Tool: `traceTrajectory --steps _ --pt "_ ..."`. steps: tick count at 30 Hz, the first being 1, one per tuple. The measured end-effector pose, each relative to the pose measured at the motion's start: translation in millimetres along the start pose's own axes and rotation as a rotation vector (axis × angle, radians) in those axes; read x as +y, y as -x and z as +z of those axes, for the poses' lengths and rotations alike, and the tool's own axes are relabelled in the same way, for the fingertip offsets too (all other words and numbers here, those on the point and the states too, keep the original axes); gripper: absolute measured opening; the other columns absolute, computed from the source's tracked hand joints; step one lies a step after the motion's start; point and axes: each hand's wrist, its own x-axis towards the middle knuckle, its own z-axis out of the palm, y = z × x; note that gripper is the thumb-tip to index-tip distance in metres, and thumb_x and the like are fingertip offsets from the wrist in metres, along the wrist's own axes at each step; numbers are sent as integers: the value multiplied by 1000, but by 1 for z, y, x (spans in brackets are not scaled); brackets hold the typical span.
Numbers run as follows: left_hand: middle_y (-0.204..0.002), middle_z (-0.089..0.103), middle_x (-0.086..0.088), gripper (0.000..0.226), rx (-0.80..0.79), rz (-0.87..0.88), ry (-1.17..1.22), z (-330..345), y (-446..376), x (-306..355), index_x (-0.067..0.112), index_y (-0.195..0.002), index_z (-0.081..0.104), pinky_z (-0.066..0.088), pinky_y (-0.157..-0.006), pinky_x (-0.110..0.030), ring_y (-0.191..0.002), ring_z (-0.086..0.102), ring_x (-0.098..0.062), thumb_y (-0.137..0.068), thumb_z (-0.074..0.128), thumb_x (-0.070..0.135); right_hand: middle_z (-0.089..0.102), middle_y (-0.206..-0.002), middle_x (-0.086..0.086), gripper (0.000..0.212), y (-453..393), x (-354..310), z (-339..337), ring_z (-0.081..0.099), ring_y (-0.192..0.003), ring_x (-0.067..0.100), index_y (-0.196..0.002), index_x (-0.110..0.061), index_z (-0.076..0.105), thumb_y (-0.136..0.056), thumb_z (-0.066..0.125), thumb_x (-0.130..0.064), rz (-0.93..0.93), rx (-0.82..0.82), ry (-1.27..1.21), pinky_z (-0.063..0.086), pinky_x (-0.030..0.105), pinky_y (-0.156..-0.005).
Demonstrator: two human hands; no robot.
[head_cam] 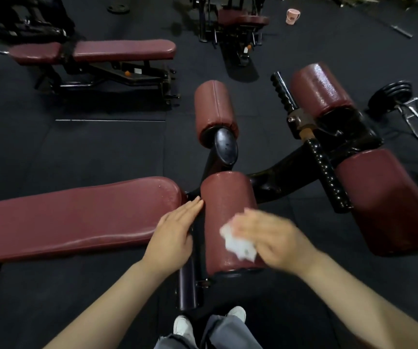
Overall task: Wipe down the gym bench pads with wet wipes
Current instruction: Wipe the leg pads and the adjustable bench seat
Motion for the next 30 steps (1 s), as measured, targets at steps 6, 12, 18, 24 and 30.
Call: traceTrajectory --steps 6,12,18,24,30 --pt "-159 16 18 90 16 37 7 7 3 30 27 -156 23 12 -116 -19 -141 14 8 -79 47 -12 59 -126 -6 48 -69 56 13 55 -125 18 -118 -7 69 -82 45 14 359 178 -19 35 27 -113" --pt "-159 16 19 93 -2 -15 42 8 7 24 28 -155 22 16 -119 -21 -144 15 6 -76 44 -16 64 -128 2 43 38 -22 5 57 -125 14 -117 -8 70 -86 46 9 147 60 -64 44 38 -108" --pt "-159 24 17 91 -8 -72 78 8 8 16 29 -155 25 19 -120 -23 -146 20 2 -79 43 -17 73 -109 10 20 -22 30 -15 68 -104 24 -106 -1 73 -86 68 -6 -113 20 377 48 38 -101" --pt "-157 33 10 87 -33 -143 148 7 13 16 25 -154 29 18 -118 -18 -145 26 -2 -81 43 -18 67 -122 9 42 -35 25 5 62 -117 22 -114 -4 72 -84 43 7 224 153 156 37 33 -111" --pt "-160 22 15 97 -7 74 -22 4 9 30 27 -155 27 16 -120 -27 -149 18 -4 -70 46 -14 66 -125 2 38 58 -33 6 58 -124 15 -111 -7 73 -86 48 7 107 150 -55 46 36 -105"
